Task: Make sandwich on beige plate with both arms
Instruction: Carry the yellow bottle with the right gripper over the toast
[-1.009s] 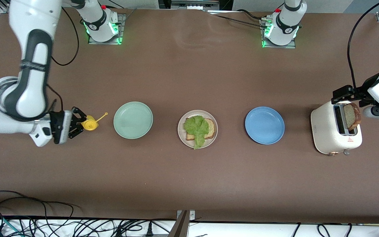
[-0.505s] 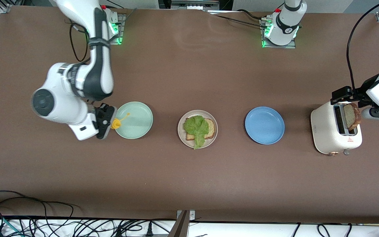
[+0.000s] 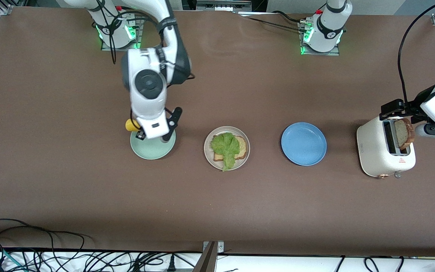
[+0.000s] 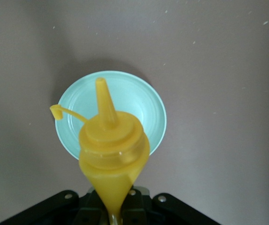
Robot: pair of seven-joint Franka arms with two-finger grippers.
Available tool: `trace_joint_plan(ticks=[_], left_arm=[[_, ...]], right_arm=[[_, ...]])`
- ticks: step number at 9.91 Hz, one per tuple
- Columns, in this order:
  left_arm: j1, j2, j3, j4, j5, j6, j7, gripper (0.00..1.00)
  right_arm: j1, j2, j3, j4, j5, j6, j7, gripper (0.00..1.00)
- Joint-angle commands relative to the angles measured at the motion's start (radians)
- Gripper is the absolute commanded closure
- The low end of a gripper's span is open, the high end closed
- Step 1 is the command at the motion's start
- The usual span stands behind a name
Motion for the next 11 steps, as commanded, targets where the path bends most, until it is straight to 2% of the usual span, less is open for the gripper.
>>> trace_joint_plan(ticks=[1, 3, 5, 6, 9, 11], left_arm=[[0.001, -0.002, -0.004, 0.007, 0.032, -0.012, -0.001, 0.00], [0.001, -0.002, -0.004, 0.007, 0.032, -0.012, -0.001, 0.00], [0.001, -0.002, -0.004, 0.008, 0.032, -0.012, -0.001, 0.00], [0.001, -0.002, -0.004, 0.008, 0.032, -0.012, -0.001, 0.00], [0.001, -0.005, -0.004, 0.008, 0.032, -0.014, -0.002, 0.00], [0.001, -0.005, -0.004, 0.008, 0.032, -0.012, -0.002, 0.00]], right_arm=[[0.030, 0.038, 0.008, 0.081, -0.104, -0.009, 0.127, 1.00], [0.028, 0.096, 0.034, 0.192, -0.190, 0.006, 0.194, 1.00], [0.030, 0.202, 0.034, 0.292, -0.224, 0.022, 0.206, 1.00], [0.036, 0.233, 0.034, 0.294, -0.230, 0.019, 0.230, 1.00], [0.069, 0.317, 0.048, 0.314, -0.331, 0.016, 0.293, 1.00], [0.082, 0.340, 0.063, 0.314, -0.383, 0.019, 0.327, 1.00]])
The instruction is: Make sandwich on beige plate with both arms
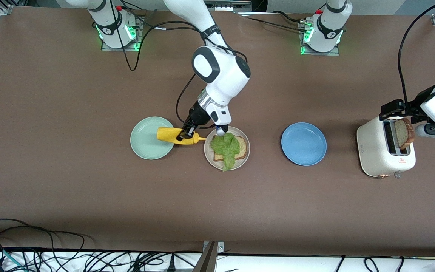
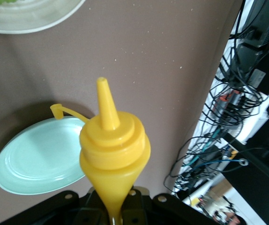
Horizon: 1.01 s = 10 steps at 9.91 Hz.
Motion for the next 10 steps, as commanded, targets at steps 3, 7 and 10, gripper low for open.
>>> trace_joint_plan(ticks=[3, 7, 10], left_arm=[[0.001, -0.007, -0.004, 0.008, 0.032, -0.014, -0.002, 0.00], [0.001, -0.005, -0.004, 0.008, 0.032, -0.014, -0.002, 0.00], [0.001, -0.003, -0.004, 0.008, 0.032, -0.014, -0.002, 0.00]], right_arm=[[0.006, 0.030, 0.051, 0.031, -0.072, -0.010, 0.026, 1.00], [0.005, 0.024, 0.060, 0.030, -0.069, -0.011, 0.027, 1.00], [-0.021, -0.034, 0.027, 0.030, 0.035, -0.008, -0.011, 1.00]])
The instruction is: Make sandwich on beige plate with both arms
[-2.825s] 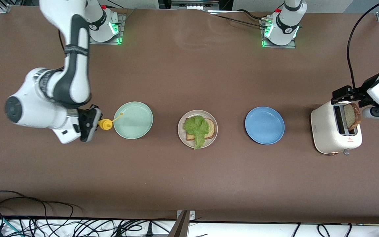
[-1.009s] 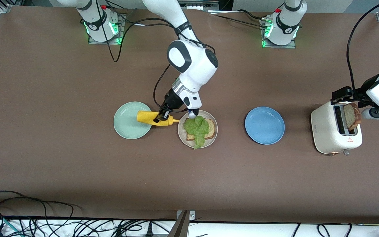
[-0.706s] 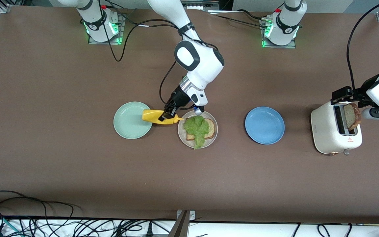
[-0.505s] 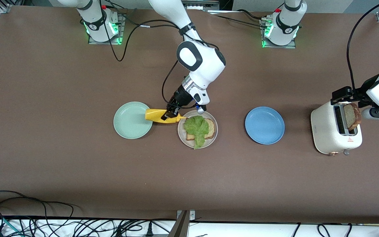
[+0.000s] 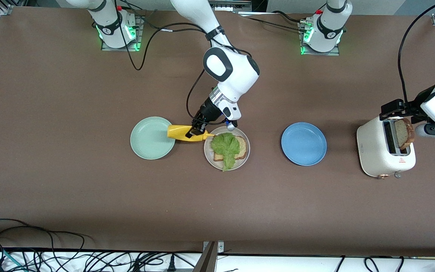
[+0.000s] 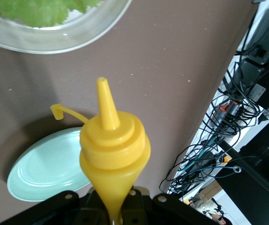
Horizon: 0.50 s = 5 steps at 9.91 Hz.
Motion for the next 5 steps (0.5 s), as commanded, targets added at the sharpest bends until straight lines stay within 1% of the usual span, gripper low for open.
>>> trace_joint_plan(ticks=[1, 3, 4, 5], left_arm=[[0.001, -0.003, -0.004, 0.007, 0.032, -0.014, -0.002, 0.00], [0.001, -0.002, -0.004, 0.007, 0.032, -0.014, -0.002, 0.00], [0.001, -0.002, -0.004, 0.007, 0.032, -0.014, -0.002, 0.00], [0.001, -0.002, -0.004, 0.007, 0.032, -0.014, -0.002, 0.00]], right_arm=[[-0.034, -0.058, -0.049, 0.016, 0.119, -0.009, -0.103, 1.00], [-0.039, -0.080, -0.153, 0.013, 0.320, -0.018, -0.209, 1.00], [-0.039, -0.086, -0.204, 0.007, 0.406, -0.029, -0.232, 1.00], [-0.042, -0.112, -0.241, -0.013, 0.486, -0.053, -0.267, 1.00]])
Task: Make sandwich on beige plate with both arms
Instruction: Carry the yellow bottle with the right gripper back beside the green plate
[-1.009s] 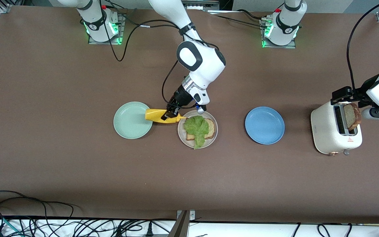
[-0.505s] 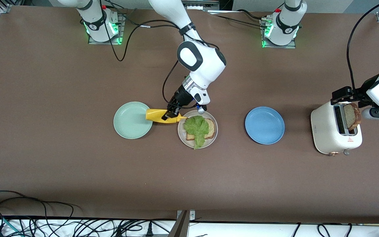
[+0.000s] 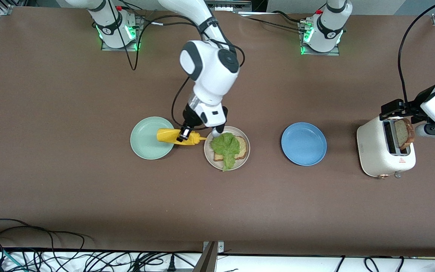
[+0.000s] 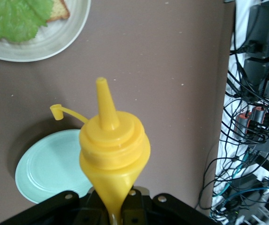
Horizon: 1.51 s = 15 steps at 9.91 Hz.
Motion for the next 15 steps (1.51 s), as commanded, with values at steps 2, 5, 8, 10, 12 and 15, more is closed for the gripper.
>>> trace_joint_plan(ticks=[2, 5, 8, 10, 12, 15], left_arm=[[0.001, 0.000, -0.004, 0.007, 0.032, -0.014, -0.002, 0.00], [0.001, -0.005, -0.004, 0.007, 0.032, -0.014, -0.002, 0.00], [0.001, -0.008, -0.004, 0.007, 0.032, -0.017, -0.002, 0.00], [0.001, -0.007, -0.004, 0.007, 0.032, -0.017, -0.002, 0.00], [0.001, -0.005, -0.004, 0.007, 0.032, -0.015, -0.002, 0.00], [0.001, -0.008, -0.004, 0.009, 0.032, -0.017, -0.002, 0.00]], right_arm=[[-0.023, -0.073, -0.087, -0.069, 0.224, -0.036, -0.109, 1.00], [-0.143, -0.129, -0.090, -0.103, 0.428, -0.047, -0.254, 1.00], [-0.235, -0.201, -0.090, -0.196, 0.620, -0.065, -0.433, 1.00], [-0.305, -0.211, -0.090, -0.212, 0.715, -0.117, -0.555, 1.00], [-0.417, -0.209, -0.082, -0.222, 0.827, -0.210, -0.703, 1.00], [-0.485, -0.209, -0.081, -0.375, 0.984, -0.273, -0.995, 1.00]])
